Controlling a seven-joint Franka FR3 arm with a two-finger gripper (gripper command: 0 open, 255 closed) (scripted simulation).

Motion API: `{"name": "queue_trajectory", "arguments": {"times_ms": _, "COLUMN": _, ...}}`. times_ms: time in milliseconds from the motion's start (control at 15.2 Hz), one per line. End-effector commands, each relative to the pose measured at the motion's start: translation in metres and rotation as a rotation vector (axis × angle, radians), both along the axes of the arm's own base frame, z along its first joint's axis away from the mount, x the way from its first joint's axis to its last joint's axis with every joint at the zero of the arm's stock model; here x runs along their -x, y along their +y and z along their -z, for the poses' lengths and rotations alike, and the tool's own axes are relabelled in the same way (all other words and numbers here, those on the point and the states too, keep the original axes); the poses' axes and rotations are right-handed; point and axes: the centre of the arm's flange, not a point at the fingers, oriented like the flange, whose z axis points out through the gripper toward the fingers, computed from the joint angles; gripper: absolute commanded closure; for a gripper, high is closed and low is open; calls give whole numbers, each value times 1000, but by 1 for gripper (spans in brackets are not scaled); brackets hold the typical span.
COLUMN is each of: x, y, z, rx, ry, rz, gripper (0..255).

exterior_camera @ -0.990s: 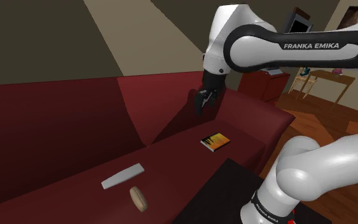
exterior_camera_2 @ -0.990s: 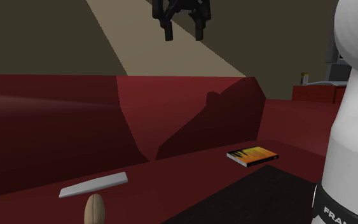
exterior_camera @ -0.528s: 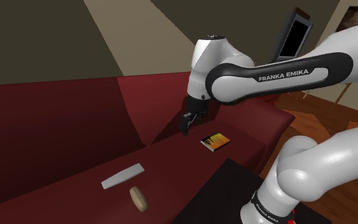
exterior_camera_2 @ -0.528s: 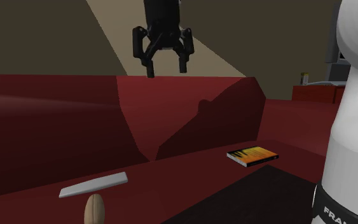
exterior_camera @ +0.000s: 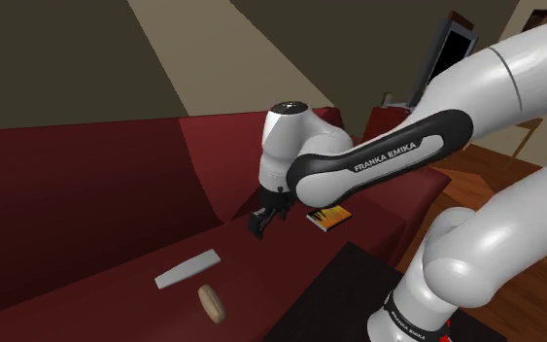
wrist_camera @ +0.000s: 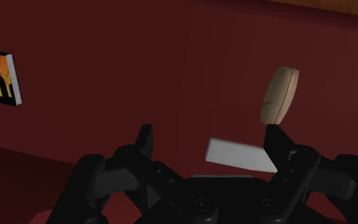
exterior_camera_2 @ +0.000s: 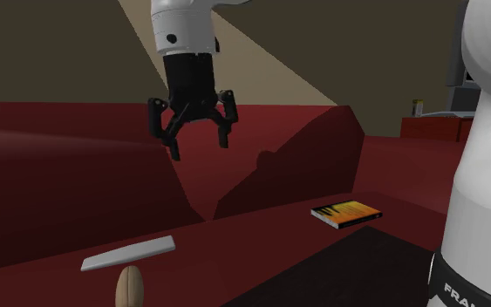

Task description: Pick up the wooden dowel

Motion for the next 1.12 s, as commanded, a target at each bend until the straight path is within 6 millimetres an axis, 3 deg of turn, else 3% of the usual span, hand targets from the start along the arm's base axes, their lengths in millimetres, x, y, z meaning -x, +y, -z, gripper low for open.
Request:
{"name": "queue_trajectory", "arguments": {"times_ms": 0, "x": -9, "y": 13, "z": 24, "rx": -3, "ry": -1, "rz": 3, "gripper": 0}}
{"name": "queue_trajectory", "arguments": {"times_ms": 1056, "x": -51, "y": 111, "z": 206, "rx": -8, "ry": 3, "rz": 25, "gripper": 0}}
